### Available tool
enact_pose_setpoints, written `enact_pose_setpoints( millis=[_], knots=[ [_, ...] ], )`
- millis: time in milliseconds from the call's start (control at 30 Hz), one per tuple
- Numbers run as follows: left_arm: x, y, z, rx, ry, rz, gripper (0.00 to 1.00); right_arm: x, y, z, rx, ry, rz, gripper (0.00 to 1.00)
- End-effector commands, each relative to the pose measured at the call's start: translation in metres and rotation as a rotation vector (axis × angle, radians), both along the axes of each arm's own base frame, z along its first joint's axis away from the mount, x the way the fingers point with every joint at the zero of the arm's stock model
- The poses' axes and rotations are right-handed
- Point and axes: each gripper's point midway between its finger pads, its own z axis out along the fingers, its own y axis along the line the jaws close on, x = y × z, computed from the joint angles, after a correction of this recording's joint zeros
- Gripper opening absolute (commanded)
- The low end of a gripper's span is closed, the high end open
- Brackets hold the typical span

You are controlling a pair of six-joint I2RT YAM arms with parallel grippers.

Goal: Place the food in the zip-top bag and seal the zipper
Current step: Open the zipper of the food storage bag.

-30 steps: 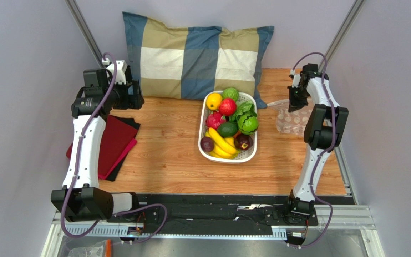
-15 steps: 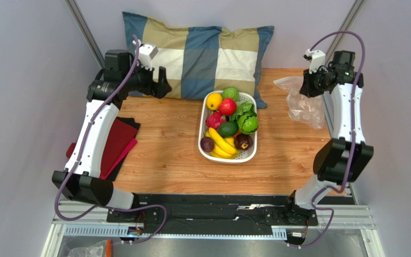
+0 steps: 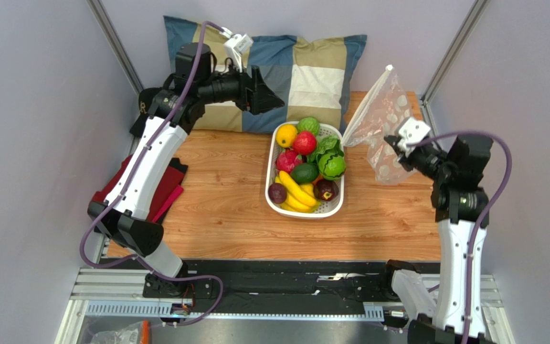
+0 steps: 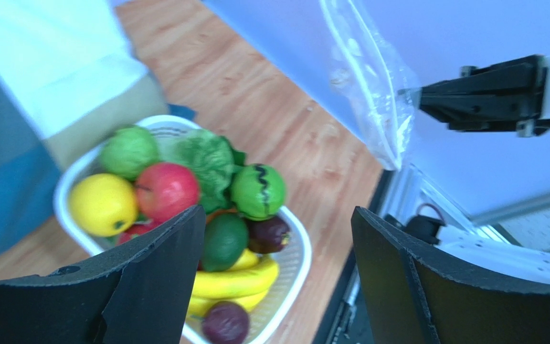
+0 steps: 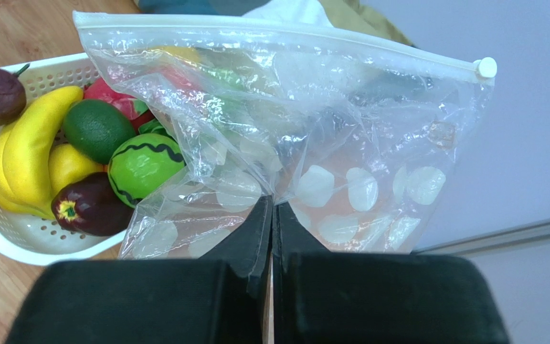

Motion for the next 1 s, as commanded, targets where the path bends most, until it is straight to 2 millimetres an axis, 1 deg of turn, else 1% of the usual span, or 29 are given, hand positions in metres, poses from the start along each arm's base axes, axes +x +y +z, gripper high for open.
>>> enact_pose_setpoints(
  millis=[0, 33, 67, 100, 133, 167, 200, 233, 267, 333, 367, 433, 467, 533, 567, 600, 667, 800, 833, 933, 967],
  knots=[
    [-0.037, -0.039, 0.026, -0.166, 0.02, -0.17, 0.82, -0.016, 0.022, 0.014, -0.114, -0.305, 0.157, 0.0],
    [-0.04, -0.044, 0.024, -0.18, 0.051, -0.175, 0.81, -0.019, 0.026, 0.015, -0.122, -0.332, 0.173, 0.0],
    [-0.042, -0.05, 0.023, -0.18, 0.054, -0.185, 0.8, -0.026, 0.03, 0.02, -0.134, -0.379, 0.19, 0.0],
    [-0.041, -0.055, 0.019, -0.173, 0.052, -0.185, 0.79, -0.03, 0.035, 0.014, -0.138, -0.385, 0.216, 0.0],
    [-0.047, -0.065, 0.017, -0.169, 0.058, -0.201, 0.78, -0.032, 0.038, 0.013, -0.152, -0.402, 0.236, 0.0],
    [-0.044, -0.068, 0.015, -0.168, 0.055, -0.181, 0.77, -0.039, 0.044, 0.014, -0.155, -0.421, 0.27, 0.0],
    [-0.042, -0.073, 0.012, -0.168, 0.069, -0.179, 0.75, -0.04, 0.047, 0.009, -0.155, -0.423, 0.287, 0.0],
    [-0.046, -0.081, 0.012, -0.172, 0.073, -0.194, 0.74, -0.042, 0.049, 0.009, -0.161, -0.434, 0.302, 0.0],
    [-0.043, -0.087, 0.008, -0.171, 0.085, -0.191, 0.73, -0.046, 0.053, 0.009, -0.163, -0.442, 0.322, 0.0],
    [-0.049, -0.097, 0.007, -0.176, 0.108, -0.214, 0.7, -0.049, 0.056, 0.008, -0.165, -0.439, 0.337, 0.0],
    [-0.047, -0.102, 0.0, -0.168, 0.128, -0.214, 0.7, -0.05, 0.059, 0.007, -0.165, -0.44, 0.35, 0.0],
    [-0.048, -0.108, -0.005, -0.161, 0.137, -0.218, 0.65, -0.052, 0.062, 0.004, -0.163, -0.434, 0.361, 0.0],
    [-0.049, -0.114, -0.013, -0.148, 0.154, -0.22, 0.63, -0.052, 0.064, 0.004, -0.162, -0.431, 0.364, 0.0],
    [-0.051, -0.12, -0.018, -0.145, 0.179, -0.223, 0.59, -0.055, 0.067, 0.001, -0.157, -0.422, 0.371, 0.0],
    [-0.05, -0.124, -0.025, -0.133, 0.198, -0.22, 0.58, -0.057, 0.07, 0.0, -0.161, -0.423, 0.383, 0.0],
    [-0.05, -0.127, -0.025, -0.136, 0.211, -0.224, 0.57, -0.06, 0.071, -0.001, -0.166, -0.428, 0.388, 0.0],
    [-0.048, -0.132, -0.027, -0.147, 0.231, -0.23, 0.57, -0.062, 0.074, -0.008, -0.167, -0.41, 0.396, 0.0],
    [-0.052, -0.141, -0.024, -0.187, 0.273, -0.266, 0.55, -0.062, 0.072, -0.015, -0.179, -0.401, 0.385, 0.0],
    [-0.053, -0.142, -0.022, -0.197, 0.273, -0.274, 0.55, -0.065, 0.078, -0.016, -0.172, -0.397, 0.41, 0.0],
    [-0.06, -0.142, -0.026, -0.211, 0.309, -0.302, 0.55, -0.065, 0.078, -0.018, -0.174, -0.394, 0.409, 0.0],
    [-0.062, -0.139, -0.024, -0.212, 0.299, -0.302, 0.55, -0.064, 0.078, -0.019, -0.174, -0.392, 0.405, 0.0]
  ],
)
